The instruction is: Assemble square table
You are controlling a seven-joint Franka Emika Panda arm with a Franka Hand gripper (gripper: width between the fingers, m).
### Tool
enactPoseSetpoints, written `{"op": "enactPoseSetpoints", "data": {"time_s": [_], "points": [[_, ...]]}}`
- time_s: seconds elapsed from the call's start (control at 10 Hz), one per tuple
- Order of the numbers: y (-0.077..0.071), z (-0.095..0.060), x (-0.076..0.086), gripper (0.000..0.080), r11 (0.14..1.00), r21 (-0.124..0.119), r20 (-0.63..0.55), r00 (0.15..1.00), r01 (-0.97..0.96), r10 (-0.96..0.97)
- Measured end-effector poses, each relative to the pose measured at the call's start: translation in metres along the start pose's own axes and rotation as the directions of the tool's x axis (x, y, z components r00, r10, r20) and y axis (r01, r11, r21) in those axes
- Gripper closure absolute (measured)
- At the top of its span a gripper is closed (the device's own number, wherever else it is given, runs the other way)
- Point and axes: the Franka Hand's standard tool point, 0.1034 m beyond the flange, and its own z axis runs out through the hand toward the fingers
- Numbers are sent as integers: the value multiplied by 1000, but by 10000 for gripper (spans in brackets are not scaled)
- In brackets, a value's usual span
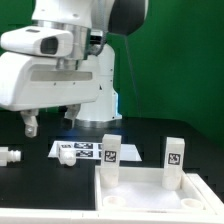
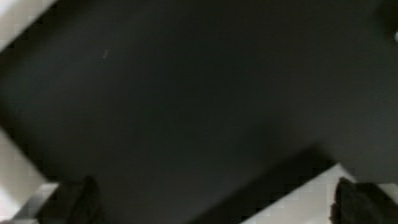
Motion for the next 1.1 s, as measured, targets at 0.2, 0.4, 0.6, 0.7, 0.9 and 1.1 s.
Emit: {"op": "enactPoseSetpoints", "data": {"time_s": [0.2,0.4,0.6,0.7,0.9,1.1], "points": [[3,-3,-5,151,1000,-4,-6,1000,-11,11],[3,-2,-5,151,1000,-3,-5,1000,-11,11],[-19,15,-12,151,987,15,2,987,-163,163],[-47,33,-22,151,972,39,21,973,-232,232],[-73,48,-26,151,949,79,45,952,-304,301],[-68,46,-25,151,954,73,37,957,-291,289]]}}
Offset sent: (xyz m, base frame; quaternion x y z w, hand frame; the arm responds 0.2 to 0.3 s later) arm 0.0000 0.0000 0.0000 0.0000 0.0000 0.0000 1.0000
